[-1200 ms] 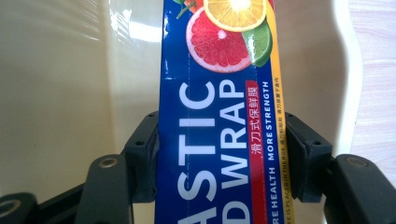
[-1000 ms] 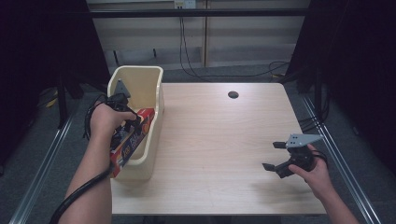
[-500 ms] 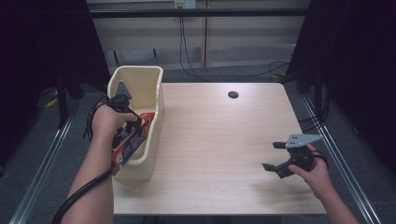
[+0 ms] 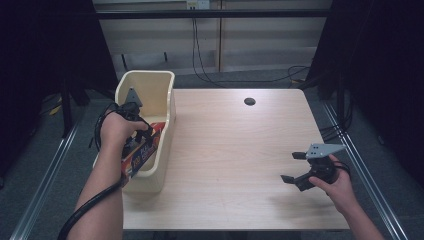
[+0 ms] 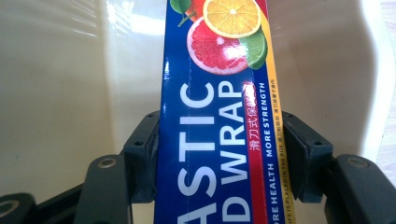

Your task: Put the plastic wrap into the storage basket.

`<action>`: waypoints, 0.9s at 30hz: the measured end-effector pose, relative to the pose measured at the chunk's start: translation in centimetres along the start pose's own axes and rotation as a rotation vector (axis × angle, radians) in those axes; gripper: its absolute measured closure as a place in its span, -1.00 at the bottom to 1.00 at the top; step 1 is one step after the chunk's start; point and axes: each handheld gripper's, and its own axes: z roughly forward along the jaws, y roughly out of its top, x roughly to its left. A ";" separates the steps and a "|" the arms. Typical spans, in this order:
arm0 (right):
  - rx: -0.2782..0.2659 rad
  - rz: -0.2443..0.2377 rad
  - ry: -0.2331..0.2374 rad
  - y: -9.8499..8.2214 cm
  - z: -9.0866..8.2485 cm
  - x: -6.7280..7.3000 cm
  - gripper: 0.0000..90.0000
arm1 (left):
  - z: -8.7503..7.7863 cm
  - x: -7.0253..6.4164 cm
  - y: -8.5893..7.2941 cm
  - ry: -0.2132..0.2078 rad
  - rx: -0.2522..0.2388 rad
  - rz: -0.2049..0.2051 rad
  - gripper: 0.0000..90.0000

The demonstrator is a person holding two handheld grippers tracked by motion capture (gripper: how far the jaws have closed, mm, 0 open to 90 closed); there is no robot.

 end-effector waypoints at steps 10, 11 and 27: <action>0.001 -0.003 -0.003 0.0 0.0 0.0 -0.94 | -0.3 -0.2 -0.1 -0.013 -0.032 -0.016 -0.16; 0.000 -0.004 -0.001 0.0 0.0 0.0 -0.94 | -0.5 -0.2 -0.1 -0.018 -0.040 -0.007 -0.16; 0.000 0.000 -0.001 0.0 -0.1 0.1 -0.94 | -3.0 -1.3 0.2 -0.065 -0.147 0.031 -0.39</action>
